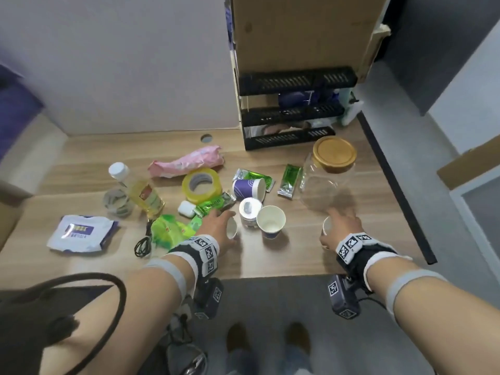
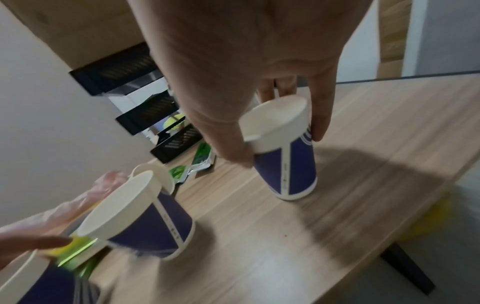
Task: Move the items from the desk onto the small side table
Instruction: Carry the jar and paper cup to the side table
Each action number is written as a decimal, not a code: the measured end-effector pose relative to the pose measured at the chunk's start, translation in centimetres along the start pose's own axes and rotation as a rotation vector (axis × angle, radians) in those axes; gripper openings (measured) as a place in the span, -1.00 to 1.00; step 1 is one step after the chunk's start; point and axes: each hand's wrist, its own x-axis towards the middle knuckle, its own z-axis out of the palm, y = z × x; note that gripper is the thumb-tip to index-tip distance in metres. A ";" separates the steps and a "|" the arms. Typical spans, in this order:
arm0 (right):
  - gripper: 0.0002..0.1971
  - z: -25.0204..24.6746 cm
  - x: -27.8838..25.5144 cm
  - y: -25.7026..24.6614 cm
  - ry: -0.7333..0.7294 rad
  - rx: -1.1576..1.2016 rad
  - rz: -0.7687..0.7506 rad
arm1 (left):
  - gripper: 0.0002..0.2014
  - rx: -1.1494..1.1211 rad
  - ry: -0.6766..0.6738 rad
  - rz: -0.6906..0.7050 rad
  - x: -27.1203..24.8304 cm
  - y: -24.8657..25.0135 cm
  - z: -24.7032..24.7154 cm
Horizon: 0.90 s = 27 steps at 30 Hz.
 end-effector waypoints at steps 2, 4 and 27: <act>-0.42 -0.6 0.1 -1.2 0.056 -0.036 -0.116 | -0.30 -0.072 0.006 -0.013 -0.3 0.0 0.1; -0.43 -1.8 0.1 -3.2 0.122 0.018 -0.306 | -0.30 -0.159 0.025 -0.048 -0.9 0.2 -0.3; -0.15 1.5 0.6 -9.2 -0.150 -0.266 -0.669 | -0.33 -0.456 0.183 -0.096 -4.0 -1.4 -2.7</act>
